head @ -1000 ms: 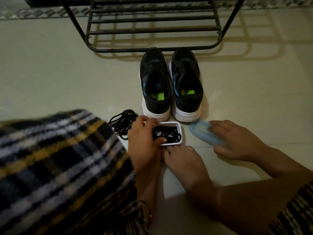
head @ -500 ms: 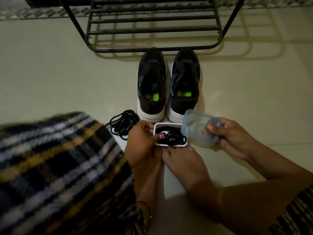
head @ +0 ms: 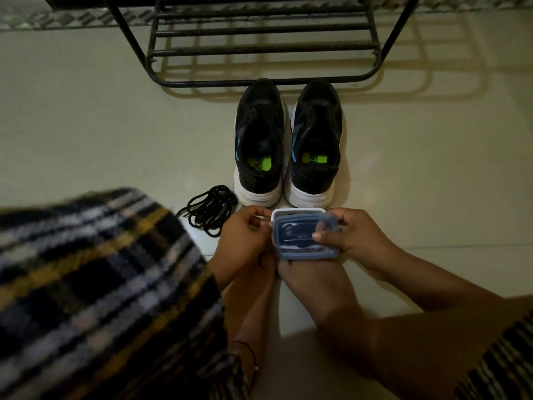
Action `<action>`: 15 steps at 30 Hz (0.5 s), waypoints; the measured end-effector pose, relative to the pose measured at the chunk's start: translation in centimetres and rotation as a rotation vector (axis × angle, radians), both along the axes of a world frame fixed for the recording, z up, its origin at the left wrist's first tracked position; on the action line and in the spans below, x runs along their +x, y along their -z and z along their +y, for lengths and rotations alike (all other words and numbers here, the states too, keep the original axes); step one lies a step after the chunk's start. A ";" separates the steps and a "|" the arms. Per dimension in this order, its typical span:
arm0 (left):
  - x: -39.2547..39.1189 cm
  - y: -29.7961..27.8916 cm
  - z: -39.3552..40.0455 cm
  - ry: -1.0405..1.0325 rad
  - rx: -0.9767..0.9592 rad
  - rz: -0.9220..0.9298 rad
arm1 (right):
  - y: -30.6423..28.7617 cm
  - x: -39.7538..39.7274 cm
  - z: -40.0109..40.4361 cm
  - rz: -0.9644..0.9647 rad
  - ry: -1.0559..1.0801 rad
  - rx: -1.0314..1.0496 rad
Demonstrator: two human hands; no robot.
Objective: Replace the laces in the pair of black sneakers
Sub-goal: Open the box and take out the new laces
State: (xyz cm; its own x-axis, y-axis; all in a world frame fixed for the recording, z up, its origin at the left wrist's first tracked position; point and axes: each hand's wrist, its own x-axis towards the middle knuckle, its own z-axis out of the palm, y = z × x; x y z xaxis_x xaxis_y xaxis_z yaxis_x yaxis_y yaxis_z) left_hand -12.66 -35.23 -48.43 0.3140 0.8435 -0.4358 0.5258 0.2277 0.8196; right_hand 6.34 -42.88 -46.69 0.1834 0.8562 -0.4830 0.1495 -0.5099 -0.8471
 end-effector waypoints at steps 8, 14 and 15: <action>-0.2 0.0 -0.1 0.133 0.123 0.054 | 0.7 0.7 0.9 -0.461 0.013 0.027; 0.6 -0.3 0.2 0.138 0.199 0.146 | 0.6 0.3 0.9 -0.696 -0.162 -0.073; 0.6 -0.3 0.2 0.146 0.199 0.155 | 0.4 0.2 1.0 -0.732 -0.198 -0.080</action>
State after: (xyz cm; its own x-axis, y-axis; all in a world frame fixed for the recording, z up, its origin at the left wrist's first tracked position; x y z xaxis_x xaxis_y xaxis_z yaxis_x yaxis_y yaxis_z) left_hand -12.02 -35.03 -48.15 0.3810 0.8678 -0.3189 0.6637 -0.0166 0.7478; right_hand 6.50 -41.93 -47.11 0.3271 0.8739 -0.3596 0.7539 -0.4708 -0.4582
